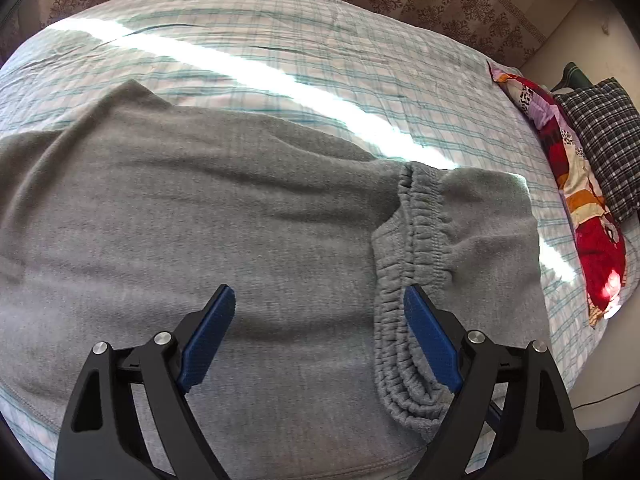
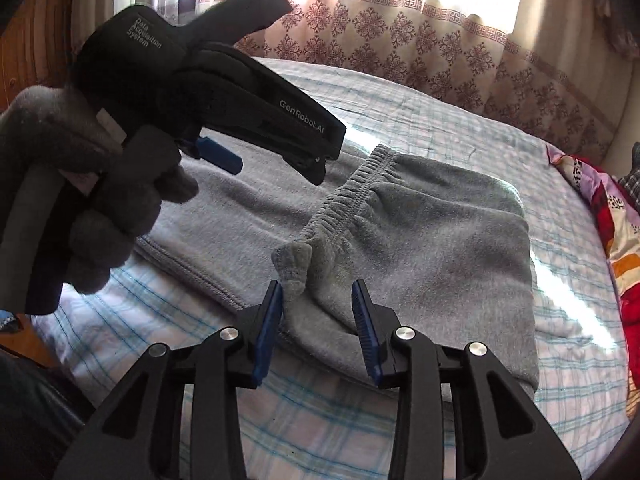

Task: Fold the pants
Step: 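Carry the cuff over the pants and lay it down with the right gripper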

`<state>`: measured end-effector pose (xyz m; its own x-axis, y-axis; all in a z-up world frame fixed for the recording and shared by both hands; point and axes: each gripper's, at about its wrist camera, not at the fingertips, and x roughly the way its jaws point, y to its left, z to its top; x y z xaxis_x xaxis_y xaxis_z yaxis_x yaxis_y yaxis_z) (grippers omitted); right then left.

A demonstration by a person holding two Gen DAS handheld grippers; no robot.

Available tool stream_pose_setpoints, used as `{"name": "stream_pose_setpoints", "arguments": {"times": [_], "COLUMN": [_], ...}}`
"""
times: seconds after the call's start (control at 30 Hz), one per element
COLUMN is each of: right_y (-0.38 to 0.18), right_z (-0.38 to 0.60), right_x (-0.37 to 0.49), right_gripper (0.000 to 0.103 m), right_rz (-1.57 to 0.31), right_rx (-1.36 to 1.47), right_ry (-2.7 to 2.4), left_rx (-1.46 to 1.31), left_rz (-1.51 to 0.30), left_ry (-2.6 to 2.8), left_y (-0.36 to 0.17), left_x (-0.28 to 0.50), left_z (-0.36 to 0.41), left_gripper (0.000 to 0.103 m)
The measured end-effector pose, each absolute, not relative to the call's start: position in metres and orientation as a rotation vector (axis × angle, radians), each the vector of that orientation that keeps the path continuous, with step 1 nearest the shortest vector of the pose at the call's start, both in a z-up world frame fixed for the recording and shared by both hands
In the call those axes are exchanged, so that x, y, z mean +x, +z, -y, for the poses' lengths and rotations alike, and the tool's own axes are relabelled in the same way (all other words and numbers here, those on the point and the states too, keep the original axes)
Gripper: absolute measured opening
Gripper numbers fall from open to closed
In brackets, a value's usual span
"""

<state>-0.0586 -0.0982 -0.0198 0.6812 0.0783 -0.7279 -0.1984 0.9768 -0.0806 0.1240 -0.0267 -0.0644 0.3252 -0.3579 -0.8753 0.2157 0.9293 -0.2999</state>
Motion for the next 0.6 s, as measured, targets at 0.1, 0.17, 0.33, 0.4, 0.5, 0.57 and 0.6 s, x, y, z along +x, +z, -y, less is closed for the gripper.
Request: {"name": "stream_pose_setpoints", "arguments": {"times": [0.1, 0.17, 0.33, 0.4, 0.5, 0.57, 0.6], "right_y": [-0.022, -0.025, -0.028, -0.030, -0.031, -0.030, -0.030], "right_z": [0.106, 0.109, 0.111, 0.111, 0.111, 0.111, 0.112], "right_x": [-0.059, -0.058, -0.057, -0.057, -0.057, -0.058, -0.059], "right_gripper": [0.036, 0.036, 0.036, 0.036, 0.036, 0.036, 0.036], "right_rz": [-0.819, -0.829, -0.834, -0.839, -0.840, -0.837, -0.835], "right_rx": [-0.132, -0.114, -0.107, -0.101, -0.099, -0.101, -0.101], "right_ry": [0.148, 0.148, 0.144, 0.146, 0.147, 0.144, 0.142], "left_rx": [-0.149, -0.164, -0.144, -0.131, -0.171, -0.181, -0.183], "left_rz": [-1.227, -1.254, -1.249, -1.244, -1.248, -1.235, -1.221], "left_ry": [-0.439, -0.461, -0.482, -0.497, -0.514, -0.502, -0.495], "left_y": [-0.075, -0.084, -0.091, -0.090, -0.088, -0.085, -0.081], "left_x": [0.126, 0.126, 0.124, 0.122, 0.119, 0.117, 0.114], "left_z": [0.045, 0.055, 0.069, 0.071, 0.067, 0.063, 0.060], "left_gripper": [0.090, 0.093, 0.082, 0.062, 0.032, 0.028, 0.027]}}
